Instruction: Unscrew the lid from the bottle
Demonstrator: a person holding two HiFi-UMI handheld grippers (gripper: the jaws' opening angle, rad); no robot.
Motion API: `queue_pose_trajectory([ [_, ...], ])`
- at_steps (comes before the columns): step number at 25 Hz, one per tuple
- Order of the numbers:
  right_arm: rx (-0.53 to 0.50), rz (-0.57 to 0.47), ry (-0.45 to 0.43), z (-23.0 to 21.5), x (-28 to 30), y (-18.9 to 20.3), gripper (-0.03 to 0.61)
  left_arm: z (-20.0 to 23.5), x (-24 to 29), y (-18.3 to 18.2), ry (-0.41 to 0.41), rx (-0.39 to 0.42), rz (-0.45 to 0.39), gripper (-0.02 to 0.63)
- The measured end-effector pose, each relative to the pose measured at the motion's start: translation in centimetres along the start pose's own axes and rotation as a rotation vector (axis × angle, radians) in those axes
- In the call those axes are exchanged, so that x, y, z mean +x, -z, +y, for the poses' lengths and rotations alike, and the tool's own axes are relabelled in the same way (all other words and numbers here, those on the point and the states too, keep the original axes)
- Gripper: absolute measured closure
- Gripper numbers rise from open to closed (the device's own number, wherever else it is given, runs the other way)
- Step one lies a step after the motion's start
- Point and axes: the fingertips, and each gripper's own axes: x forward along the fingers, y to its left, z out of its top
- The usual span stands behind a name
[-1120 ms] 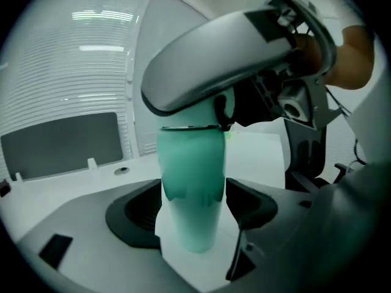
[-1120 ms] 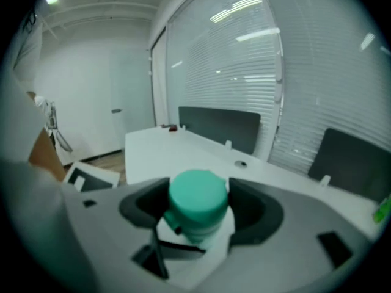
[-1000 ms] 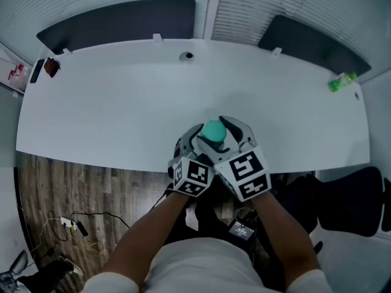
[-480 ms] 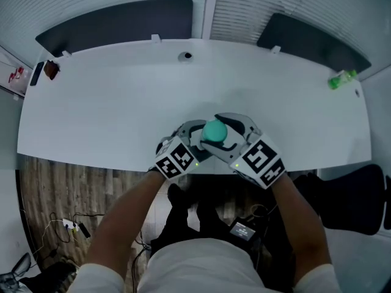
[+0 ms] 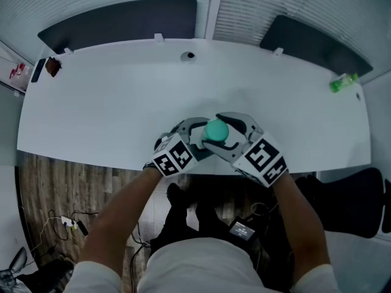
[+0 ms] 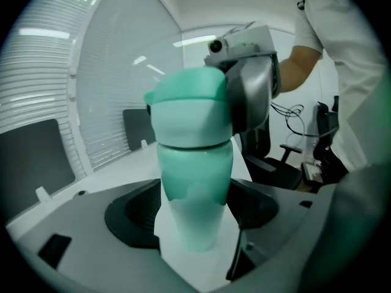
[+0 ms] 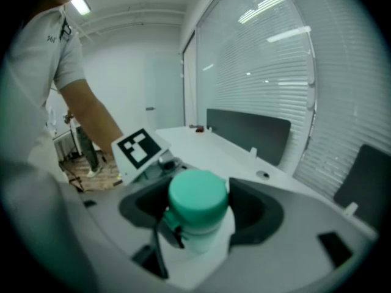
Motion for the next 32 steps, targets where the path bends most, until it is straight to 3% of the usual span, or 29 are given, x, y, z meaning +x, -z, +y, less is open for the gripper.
queue_pose_trajectory([
  [6, 0.066, -0.002, 0.101, -0.3, -0.3, 0.1, 0.27, 0.0, -2.0, -0.6, -0.332, -0.186, -0.087, 0.279],
  [12, 0.151, -0.005, 0.239, -0.5, -0.5, 0.2, 0.27, 0.7, -1.4, -0.7, -0.557, -0.261, -0.07, 0.279],
  [16, 0.234, -0.011, 0.339, -0.7, -0.4, 0.5, 0.27, 1.2, -1.1, -0.7, -0.652, -0.258, -0.041, 0.279],
  [21, 0.237, -0.012, 0.352, -0.7, -0.4, 0.2, 0.27, 1.3, -1.1, -0.7, -0.644, -0.257, -0.053, 0.279],
  [25, 0.19, -0.007, 0.297, -0.6, -0.4, 0.3, 0.27, 1.2, -0.9, -0.9, -0.577, -0.247, -0.072, 0.282],
  [28, 0.128, -0.003, 0.21, -0.5, -0.3, 0.2, 0.27, 1.1, -0.6, -1.0, -0.485, -0.217, -0.08, 0.285],
  [32, 0.048, 0.0, 0.066, -0.1, -0.5, 0.4, 0.27, 0.4, 0.0, -1.2, -0.288, -0.138, -0.097, 0.285],
])
